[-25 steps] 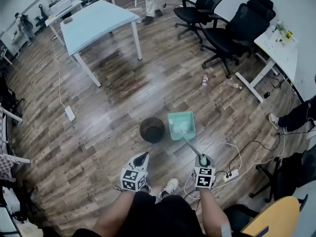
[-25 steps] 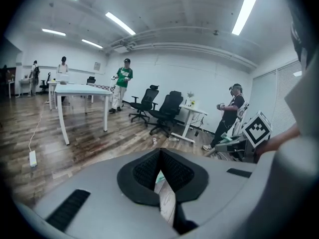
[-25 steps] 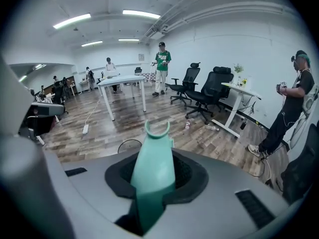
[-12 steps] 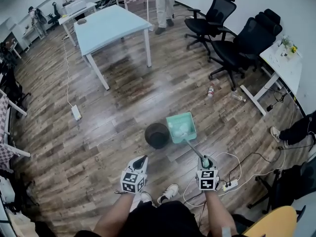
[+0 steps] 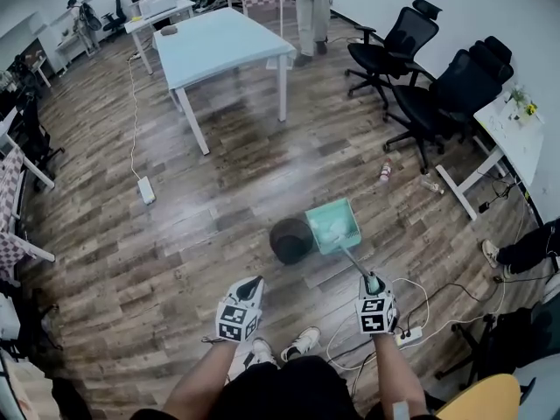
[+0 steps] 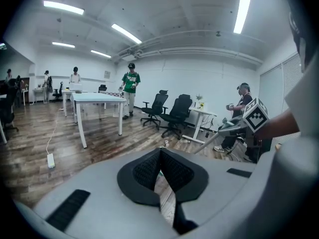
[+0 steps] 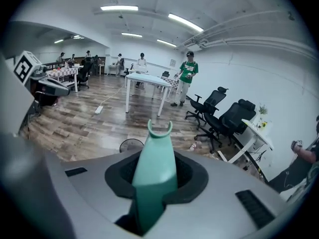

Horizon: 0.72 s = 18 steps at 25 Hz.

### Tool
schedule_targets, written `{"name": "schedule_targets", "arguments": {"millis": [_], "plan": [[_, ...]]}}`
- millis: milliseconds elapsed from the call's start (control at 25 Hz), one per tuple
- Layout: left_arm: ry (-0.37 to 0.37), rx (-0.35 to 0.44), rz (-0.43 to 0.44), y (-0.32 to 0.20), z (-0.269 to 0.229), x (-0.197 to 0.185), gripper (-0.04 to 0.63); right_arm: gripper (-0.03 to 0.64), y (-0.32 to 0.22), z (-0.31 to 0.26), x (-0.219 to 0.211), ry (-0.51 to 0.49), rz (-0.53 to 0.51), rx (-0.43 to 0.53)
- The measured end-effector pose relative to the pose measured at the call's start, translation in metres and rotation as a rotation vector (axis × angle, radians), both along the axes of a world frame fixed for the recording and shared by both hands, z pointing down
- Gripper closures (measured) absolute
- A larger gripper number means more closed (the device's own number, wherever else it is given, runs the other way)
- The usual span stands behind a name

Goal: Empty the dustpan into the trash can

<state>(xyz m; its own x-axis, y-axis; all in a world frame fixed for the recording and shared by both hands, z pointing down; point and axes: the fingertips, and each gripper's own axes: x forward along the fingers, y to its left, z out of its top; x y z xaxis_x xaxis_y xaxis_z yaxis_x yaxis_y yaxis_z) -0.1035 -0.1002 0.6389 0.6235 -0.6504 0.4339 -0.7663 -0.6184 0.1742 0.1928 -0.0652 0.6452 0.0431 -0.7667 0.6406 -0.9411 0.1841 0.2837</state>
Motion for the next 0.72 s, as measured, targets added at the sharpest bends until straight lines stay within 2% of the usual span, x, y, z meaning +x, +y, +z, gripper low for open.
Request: {"name": "schedule_targets", "arguments": {"millis": [280, 720], "plan": [[0.016, 0.004, 0.000, 0.007, 0.001, -0.015, 0.583, 0.518, -0.010, -0.011, -0.022, 0.141, -0.126, 0.003], [0.030, 0.006, 0.000, 0.010, 0.001, -0.024, 0.583, 0.518, -0.016, -0.021, -0.046, 0.253, -0.263, 0.000]]}}
